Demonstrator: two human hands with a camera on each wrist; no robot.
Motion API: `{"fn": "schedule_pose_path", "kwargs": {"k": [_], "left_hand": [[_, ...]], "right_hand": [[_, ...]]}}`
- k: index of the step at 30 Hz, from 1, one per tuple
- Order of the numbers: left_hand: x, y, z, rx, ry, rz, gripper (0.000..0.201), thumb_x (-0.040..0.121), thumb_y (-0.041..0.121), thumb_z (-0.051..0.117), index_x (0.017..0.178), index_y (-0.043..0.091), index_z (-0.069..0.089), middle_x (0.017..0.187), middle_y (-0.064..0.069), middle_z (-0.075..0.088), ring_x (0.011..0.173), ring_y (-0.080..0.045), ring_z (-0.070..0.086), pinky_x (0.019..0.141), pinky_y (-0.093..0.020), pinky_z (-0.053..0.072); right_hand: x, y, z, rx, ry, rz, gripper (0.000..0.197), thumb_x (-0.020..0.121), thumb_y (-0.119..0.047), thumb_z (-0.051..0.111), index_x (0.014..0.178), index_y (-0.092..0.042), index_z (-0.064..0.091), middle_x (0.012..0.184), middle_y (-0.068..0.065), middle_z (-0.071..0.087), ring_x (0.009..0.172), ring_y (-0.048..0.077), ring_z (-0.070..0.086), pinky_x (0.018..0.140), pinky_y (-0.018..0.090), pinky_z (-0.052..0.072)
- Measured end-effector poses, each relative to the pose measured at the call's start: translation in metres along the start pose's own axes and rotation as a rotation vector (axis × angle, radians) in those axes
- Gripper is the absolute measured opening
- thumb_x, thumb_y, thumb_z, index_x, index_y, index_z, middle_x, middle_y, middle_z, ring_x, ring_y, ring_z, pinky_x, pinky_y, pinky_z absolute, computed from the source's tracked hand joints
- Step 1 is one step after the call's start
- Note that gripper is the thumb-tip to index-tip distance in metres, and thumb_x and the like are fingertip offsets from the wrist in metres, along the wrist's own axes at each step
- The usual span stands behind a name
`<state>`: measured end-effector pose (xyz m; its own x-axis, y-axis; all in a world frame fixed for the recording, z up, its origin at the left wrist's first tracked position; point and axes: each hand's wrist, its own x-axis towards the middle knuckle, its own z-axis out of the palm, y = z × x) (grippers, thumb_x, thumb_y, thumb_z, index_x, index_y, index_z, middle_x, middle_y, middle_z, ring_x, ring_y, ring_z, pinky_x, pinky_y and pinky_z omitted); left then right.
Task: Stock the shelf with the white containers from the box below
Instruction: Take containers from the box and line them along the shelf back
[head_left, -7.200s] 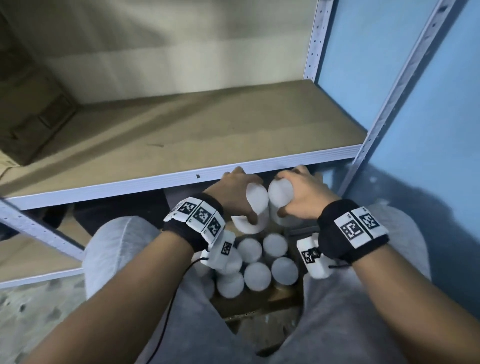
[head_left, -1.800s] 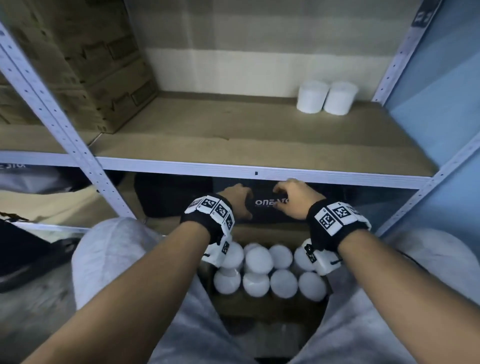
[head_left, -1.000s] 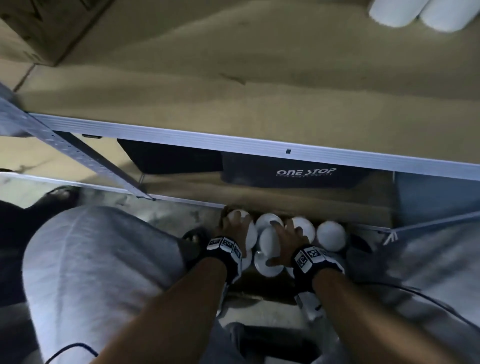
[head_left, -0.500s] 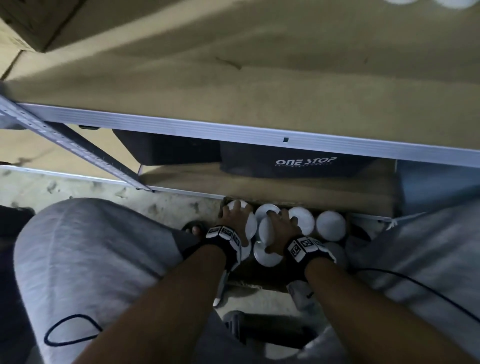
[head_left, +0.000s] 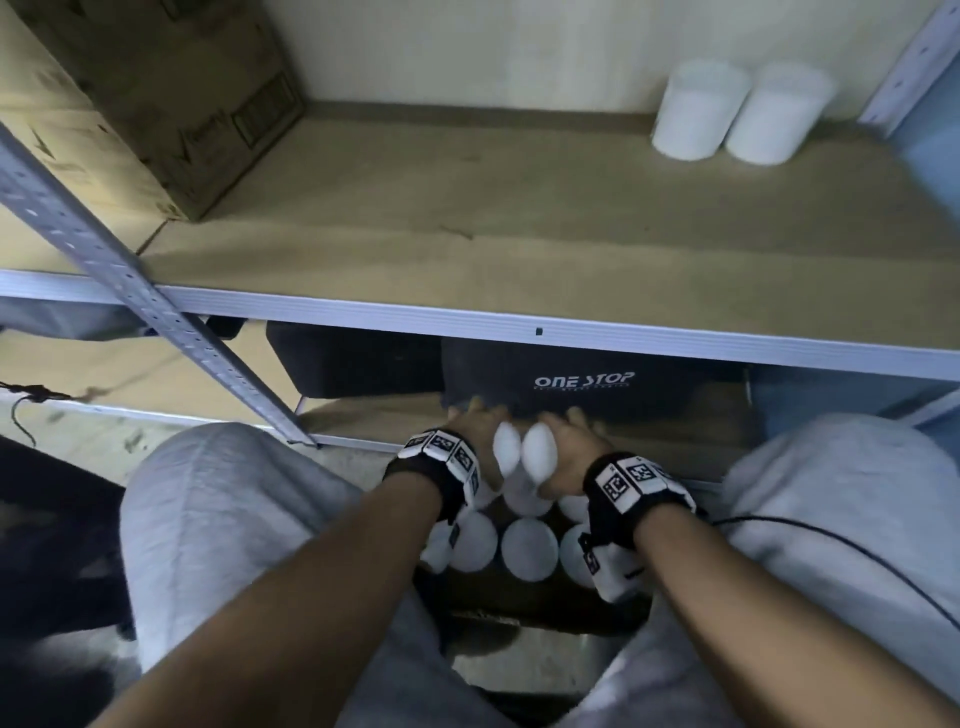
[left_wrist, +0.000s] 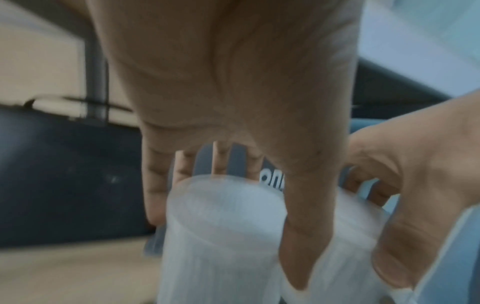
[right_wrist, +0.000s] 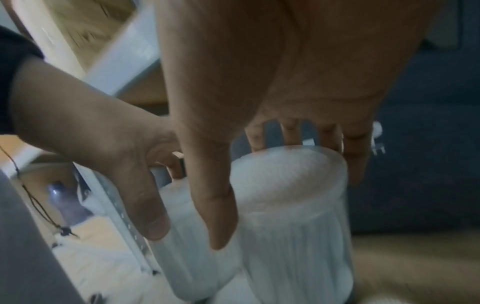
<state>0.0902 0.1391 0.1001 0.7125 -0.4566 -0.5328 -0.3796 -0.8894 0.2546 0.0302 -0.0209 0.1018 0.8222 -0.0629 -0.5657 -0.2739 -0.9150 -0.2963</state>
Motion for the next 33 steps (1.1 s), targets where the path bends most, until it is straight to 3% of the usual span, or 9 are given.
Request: {"fn": "schedule_pose_path", "kwargs": {"k": [5, 9, 14, 20, 25, 33], "left_hand": [[-0.033, 0.019, -0.046, 0.060, 0.051, 0.011, 0.092, 0.056, 0.035, 0.085, 0.133, 0.024, 0.037, 0.129, -0.009, 0.039, 0.118, -0.042, 0.041, 0.088, -0.052, 0.049], [-0.058, 0.028, -0.077, 0.076, 0.109, 0.028, 0.091, 0.047, 0.040, 0.085, 0.126, 0.030, 0.042, 0.123, -0.004, 0.044, 0.113, -0.038, 0.048, 0.081, -0.045, 0.049], [-0.085, 0.030, -0.115, 0.034, 0.172, 0.079, 0.090, 0.051, 0.042, 0.084, 0.131, 0.032, 0.044, 0.128, -0.003, 0.045, 0.118, -0.028, 0.050, 0.095, -0.043, 0.049], [-0.122, 0.033, -0.161, 0.000, 0.249, 0.147, 0.080, 0.058, 0.034, 0.085, 0.130, 0.029, 0.050, 0.124, -0.001, 0.052, 0.113, -0.023, 0.055, 0.091, -0.035, 0.052], [-0.135, 0.028, -0.194, -0.032, 0.287, 0.157, 0.086, 0.054, 0.043, 0.084, 0.131, 0.033, 0.048, 0.135, 0.007, 0.050, 0.123, -0.017, 0.050, 0.101, -0.037, 0.047], [-0.133, 0.032, -0.231, -0.158, 0.407, 0.203, 0.080, 0.060, 0.036, 0.085, 0.131, 0.028, 0.050, 0.130, 0.008, 0.054, 0.117, -0.015, 0.052, 0.098, -0.033, 0.047]], "right_hand": [[-0.034, -0.016, -0.042, -0.043, 0.069, -0.023, 0.102, 0.058, -0.034, 0.083, 0.143, -0.033, 0.026, 0.144, 0.005, 0.024, 0.129, 0.039, 0.031, 0.097, 0.048, 0.045], [-0.056, -0.024, -0.071, -0.095, 0.121, -0.060, 0.102, 0.057, -0.035, 0.084, 0.143, -0.035, 0.028, 0.136, 0.005, 0.031, 0.127, 0.039, 0.035, 0.096, 0.047, 0.046], [-0.082, -0.037, -0.104, -0.082, 0.220, -0.132, 0.098, 0.052, -0.039, 0.084, 0.138, -0.038, 0.034, 0.135, 0.005, 0.035, 0.128, 0.039, 0.035, 0.100, 0.050, 0.042], [-0.112, -0.053, -0.139, -0.041, 0.341, -0.193, 0.104, 0.052, -0.038, 0.084, 0.143, -0.036, 0.033, 0.136, 0.006, 0.039, 0.125, 0.038, 0.040, 0.102, 0.040, 0.043], [-0.127, -0.061, -0.166, 0.033, 0.427, -0.254, 0.093, 0.052, -0.040, 0.083, 0.135, -0.039, 0.042, 0.137, 0.000, 0.044, 0.125, 0.031, 0.041, 0.099, 0.039, 0.044], [-0.128, -0.062, -0.198, 0.192, 0.576, -0.294, 0.080, 0.057, -0.037, 0.084, 0.130, -0.033, 0.053, 0.134, -0.003, 0.046, 0.125, 0.023, 0.044, 0.102, 0.040, 0.043]]}}
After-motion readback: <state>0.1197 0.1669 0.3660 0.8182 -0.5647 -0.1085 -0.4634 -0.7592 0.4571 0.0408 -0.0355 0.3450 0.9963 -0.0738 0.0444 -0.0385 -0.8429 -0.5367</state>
